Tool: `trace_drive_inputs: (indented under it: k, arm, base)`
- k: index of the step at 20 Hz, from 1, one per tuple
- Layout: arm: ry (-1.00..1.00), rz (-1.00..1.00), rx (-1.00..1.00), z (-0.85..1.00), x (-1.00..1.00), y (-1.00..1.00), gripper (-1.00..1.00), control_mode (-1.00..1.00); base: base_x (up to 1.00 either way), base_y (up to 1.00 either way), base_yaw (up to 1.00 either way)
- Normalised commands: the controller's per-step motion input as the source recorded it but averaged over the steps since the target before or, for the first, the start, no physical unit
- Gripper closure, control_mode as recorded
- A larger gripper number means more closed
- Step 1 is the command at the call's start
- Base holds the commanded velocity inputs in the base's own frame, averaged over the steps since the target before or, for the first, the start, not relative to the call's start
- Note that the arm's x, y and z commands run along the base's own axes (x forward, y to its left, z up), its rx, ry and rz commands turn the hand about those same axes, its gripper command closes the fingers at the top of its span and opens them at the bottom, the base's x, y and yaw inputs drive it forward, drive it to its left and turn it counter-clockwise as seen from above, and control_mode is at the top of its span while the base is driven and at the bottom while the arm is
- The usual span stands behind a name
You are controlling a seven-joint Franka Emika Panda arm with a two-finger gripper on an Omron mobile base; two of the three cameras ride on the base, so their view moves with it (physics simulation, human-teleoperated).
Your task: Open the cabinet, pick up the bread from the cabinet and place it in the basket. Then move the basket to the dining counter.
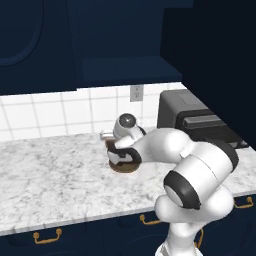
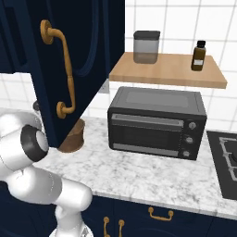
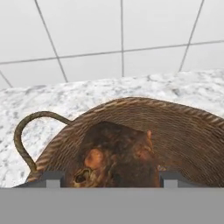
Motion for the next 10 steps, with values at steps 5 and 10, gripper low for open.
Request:
trace_drive_inputs:
  k: [5, 10]
  arm:
    - [0.10, -0.02, 0.00, -0.43, 0.04, 0.01, 1.00, -1.00]
    - [0.00, 0.00, 0.00, -0.15, 0.36, 0.00, 1.00, -1.00]
  base:
    - [0.00, 0.00, 0.00]
    - [0.00, 0.00, 0.00]
